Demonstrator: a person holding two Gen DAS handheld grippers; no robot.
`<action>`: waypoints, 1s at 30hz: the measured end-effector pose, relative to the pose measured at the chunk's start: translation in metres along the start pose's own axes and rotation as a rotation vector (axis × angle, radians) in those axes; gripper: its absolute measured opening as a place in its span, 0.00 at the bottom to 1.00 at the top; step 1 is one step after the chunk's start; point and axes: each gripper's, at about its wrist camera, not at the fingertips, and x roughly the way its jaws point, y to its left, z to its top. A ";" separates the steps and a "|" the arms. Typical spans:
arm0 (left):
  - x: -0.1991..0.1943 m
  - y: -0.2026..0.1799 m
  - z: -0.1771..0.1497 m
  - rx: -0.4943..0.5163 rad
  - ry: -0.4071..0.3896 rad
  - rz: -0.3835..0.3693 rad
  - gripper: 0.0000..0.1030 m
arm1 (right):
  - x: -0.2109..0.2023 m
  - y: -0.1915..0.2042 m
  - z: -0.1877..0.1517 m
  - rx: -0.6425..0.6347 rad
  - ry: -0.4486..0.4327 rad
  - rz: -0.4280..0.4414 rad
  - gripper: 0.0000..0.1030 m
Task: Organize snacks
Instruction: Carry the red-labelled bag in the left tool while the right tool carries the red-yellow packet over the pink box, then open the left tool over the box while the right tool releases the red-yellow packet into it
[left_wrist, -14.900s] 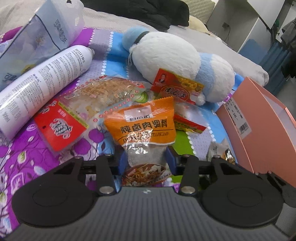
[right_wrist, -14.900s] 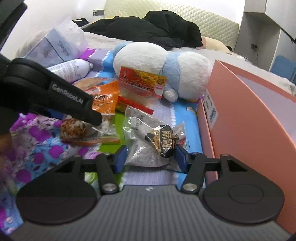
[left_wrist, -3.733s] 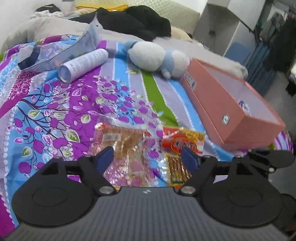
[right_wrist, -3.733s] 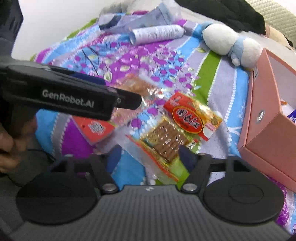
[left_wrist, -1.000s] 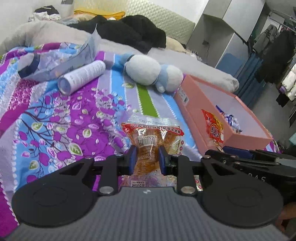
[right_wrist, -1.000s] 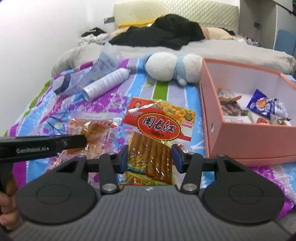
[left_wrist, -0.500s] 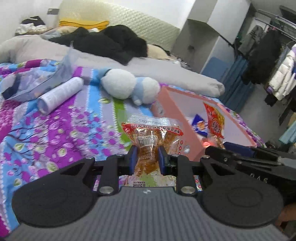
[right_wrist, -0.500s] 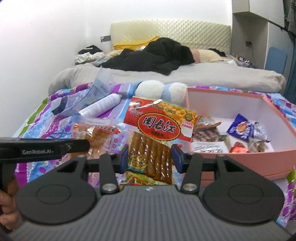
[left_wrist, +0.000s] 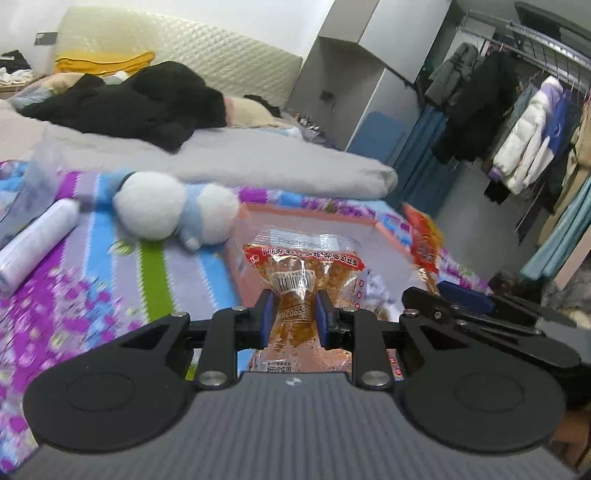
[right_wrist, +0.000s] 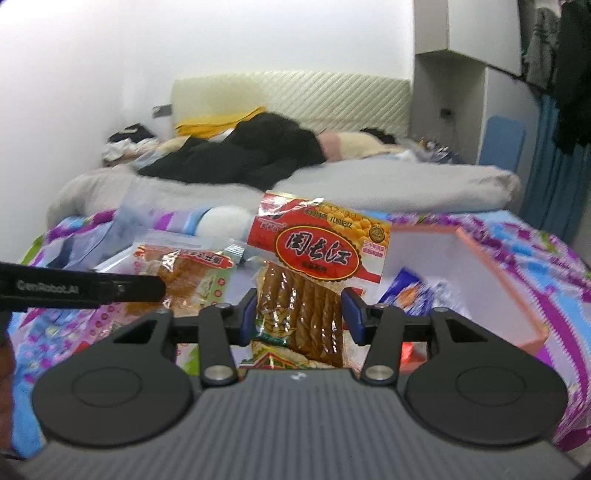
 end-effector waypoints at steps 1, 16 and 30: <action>0.006 -0.003 0.010 0.000 -0.009 -0.015 0.27 | 0.000 -0.005 0.004 0.013 -0.018 -0.014 0.49; 0.145 -0.040 0.112 0.022 0.090 0.005 0.27 | 0.082 -0.088 0.054 0.132 -0.006 -0.060 0.49; 0.190 -0.032 0.087 -0.007 0.274 0.015 0.28 | 0.133 -0.109 0.011 0.151 0.252 -0.108 0.50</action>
